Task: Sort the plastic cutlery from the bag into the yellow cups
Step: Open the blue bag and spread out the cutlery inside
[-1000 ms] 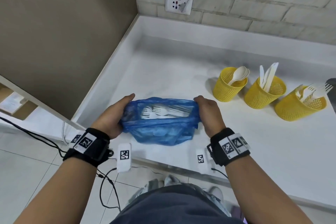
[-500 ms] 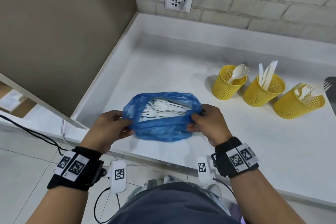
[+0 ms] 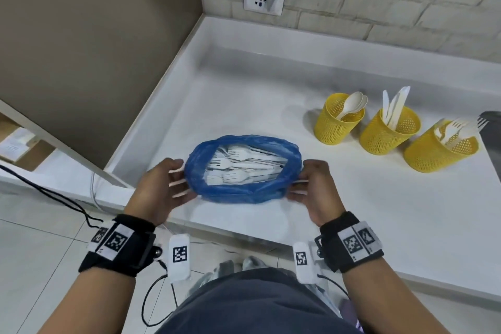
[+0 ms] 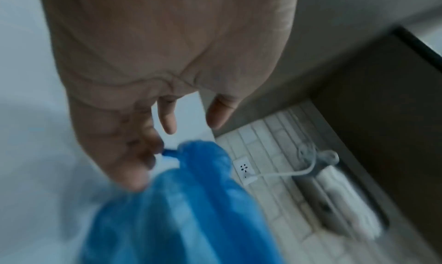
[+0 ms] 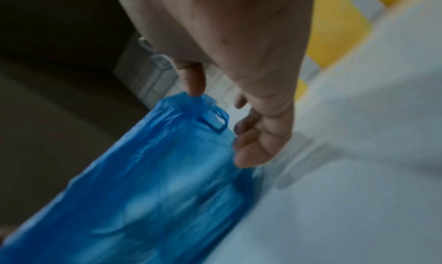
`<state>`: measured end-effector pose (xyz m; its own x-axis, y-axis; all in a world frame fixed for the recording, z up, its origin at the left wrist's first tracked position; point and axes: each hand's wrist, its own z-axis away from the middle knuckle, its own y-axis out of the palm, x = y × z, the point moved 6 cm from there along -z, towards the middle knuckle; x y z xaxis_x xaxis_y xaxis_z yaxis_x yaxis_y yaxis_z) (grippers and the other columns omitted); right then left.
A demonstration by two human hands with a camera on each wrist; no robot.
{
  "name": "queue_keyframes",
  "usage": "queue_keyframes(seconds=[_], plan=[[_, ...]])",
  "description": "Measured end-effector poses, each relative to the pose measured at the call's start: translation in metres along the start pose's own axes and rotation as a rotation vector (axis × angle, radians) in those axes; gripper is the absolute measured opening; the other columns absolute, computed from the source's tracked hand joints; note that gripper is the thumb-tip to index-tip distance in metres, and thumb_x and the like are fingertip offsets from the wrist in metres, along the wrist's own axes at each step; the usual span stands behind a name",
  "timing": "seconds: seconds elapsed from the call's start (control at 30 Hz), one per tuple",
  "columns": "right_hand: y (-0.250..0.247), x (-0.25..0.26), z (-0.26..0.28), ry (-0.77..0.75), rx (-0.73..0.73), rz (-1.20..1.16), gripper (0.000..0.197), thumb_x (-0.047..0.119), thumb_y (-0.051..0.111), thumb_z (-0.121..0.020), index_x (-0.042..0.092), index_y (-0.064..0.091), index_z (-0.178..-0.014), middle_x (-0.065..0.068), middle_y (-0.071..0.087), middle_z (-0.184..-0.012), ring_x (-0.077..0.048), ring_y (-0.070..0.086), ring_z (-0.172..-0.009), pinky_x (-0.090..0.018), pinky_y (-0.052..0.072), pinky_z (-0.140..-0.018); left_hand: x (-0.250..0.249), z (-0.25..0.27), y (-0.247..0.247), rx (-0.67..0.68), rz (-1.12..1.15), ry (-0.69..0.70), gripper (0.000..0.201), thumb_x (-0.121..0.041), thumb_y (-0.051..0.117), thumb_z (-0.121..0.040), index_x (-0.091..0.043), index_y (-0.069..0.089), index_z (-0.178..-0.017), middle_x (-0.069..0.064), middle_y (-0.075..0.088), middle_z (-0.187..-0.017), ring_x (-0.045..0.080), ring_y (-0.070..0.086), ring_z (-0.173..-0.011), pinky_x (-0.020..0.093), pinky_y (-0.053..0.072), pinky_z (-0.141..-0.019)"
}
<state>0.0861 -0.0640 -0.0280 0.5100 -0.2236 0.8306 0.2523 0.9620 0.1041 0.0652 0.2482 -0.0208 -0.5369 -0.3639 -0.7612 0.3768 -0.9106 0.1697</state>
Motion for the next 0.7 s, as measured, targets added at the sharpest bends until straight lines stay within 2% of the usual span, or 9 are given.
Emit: queue_keyframes(seconds=[0.1,0.2,0.3,0.37,0.4,0.47,0.53,0.63,0.7], plan=[[-0.004,0.024,-0.001,-0.226,-0.114,0.353,0.038,0.033,0.059,-0.09,0.022,0.046,-0.125,-0.011,0.055,-0.11,-0.03,0.061,-0.097,-0.044,0.052,-0.085,-0.026,-0.007,-0.014,-0.187,-0.433,0.232,0.036,-0.039,0.065,-0.093,-0.025,0.058,-0.125,0.007,0.065,-0.122,0.027,0.065,-0.11,0.046,0.056,-0.094],[0.008,0.047,-0.003,-0.414,-0.093,0.658,0.042,0.037,0.062,-0.095,0.021,0.048,-0.13,-0.006,0.042,-0.127,-0.026,0.051,-0.114,-0.038,0.044,-0.098,-0.046,-0.013,0.005,-0.139,-0.729,0.383,0.052,-0.055,0.07,-0.086,-0.03,0.057,-0.129,-0.008,0.066,-0.112,0.018,0.065,-0.106,0.039,0.053,-0.095],[0.028,0.057,-0.01,-0.548,-0.062,1.003,0.043,0.033,0.064,-0.096,0.007,0.052,-0.128,-0.014,0.044,-0.125,-0.036,0.057,-0.105,-0.044,0.049,-0.096,-0.053,-0.021,0.033,-0.086,-1.091,0.489,0.037,-0.046,0.069,-0.091,-0.024,0.063,-0.12,-0.006,0.068,-0.102,0.019,0.065,-0.098,0.031,0.048,-0.083],[0.04,0.055,-0.017,-0.583,-0.019,1.179,0.028,0.022,0.06,-0.1,0.001,0.058,-0.116,-0.02,0.053,-0.118,-0.04,0.061,-0.097,-0.039,0.049,-0.084,-0.058,-0.024,0.048,-0.11,-1.271,0.58,0.018,-0.032,0.063,-0.096,-0.017,0.071,-0.102,0.0,0.068,-0.088,0.026,0.065,-0.091,0.029,0.044,-0.074],[0.043,0.053,-0.022,-0.582,-0.006,1.21,0.02,0.018,0.057,-0.101,0.0,0.061,-0.109,-0.02,0.059,-0.111,-0.039,0.062,-0.095,-0.035,0.045,-0.076,-0.059,-0.026,0.052,-0.12,-1.3,0.609,0.017,-0.024,0.058,-0.098,-0.014,0.07,-0.09,0.003,0.065,-0.08,0.029,0.064,-0.086,0.029,0.041,-0.07],[0.042,0.054,-0.03,-0.592,0.008,1.144,0.018,0.012,0.052,-0.101,0.002,0.066,-0.097,-0.013,0.067,-0.094,-0.032,0.062,-0.089,-0.029,0.034,-0.067,-0.064,-0.029,0.053,-0.131,-1.256,0.623,0.029,-0.016,0.05,-0.1,-0.011,0.061,-0.073,0.004,0.058,-0.069,0.029,0.057,-0.074,0.03,0.036,-0.063],[0.038,0.05,-0.037,-0.519,0.087,0.938,0.022,0.013,0.052,-0.103,0.006,0.067,-0.087,-0.003,0.062,-0.081,-0.022,0.057,-0.08,-0.029,0.033,-0.066,-0.07,-0.031,0.049,-0.141,-1.115,0.573,0.037,-0.02,0.046,-0.103,-0.009,0.056,-0.069,0.004,0.055,-0.067,0.024,0.05,-0.067,0.031,0.034,-0.058],[0.031,0.027,-0.047,-0.161,0.237,0.177,0.033,0.024,0.055,-0.107,0.009,0.064,-0.078,-0.002,0.064,-0.072,-0.017,0.06,-0.067,-0.03,0.048,-0.068,-0.066,-0.041,0.04,-0.105,-0.655,0.344,0.038,-0.034,0.05,-0.105,-0.008,0.067,-0.084,0.008,0.066,-0.082,0.023,0.06,-0.075,0.031,0.046,-0.069],[0.027,0.012,-0.048,0.081,0.201,-0.159,0.03,0.027,0.057,-0.106,0.008,0.066,-0.085,-0.008,0.068,-0.076,-0.019,0.067,-0.063,-0.031,0.056,-0.065,-0.052,-0.043,0.043,-0.029,-0.317,0.128,0.032,-0.036,0.058,-0.103,-0.006,0.069,-0.098,0.012,0.07,-0.09,0.027,0.066,-0.082,0.035,0.055,-0.075]])
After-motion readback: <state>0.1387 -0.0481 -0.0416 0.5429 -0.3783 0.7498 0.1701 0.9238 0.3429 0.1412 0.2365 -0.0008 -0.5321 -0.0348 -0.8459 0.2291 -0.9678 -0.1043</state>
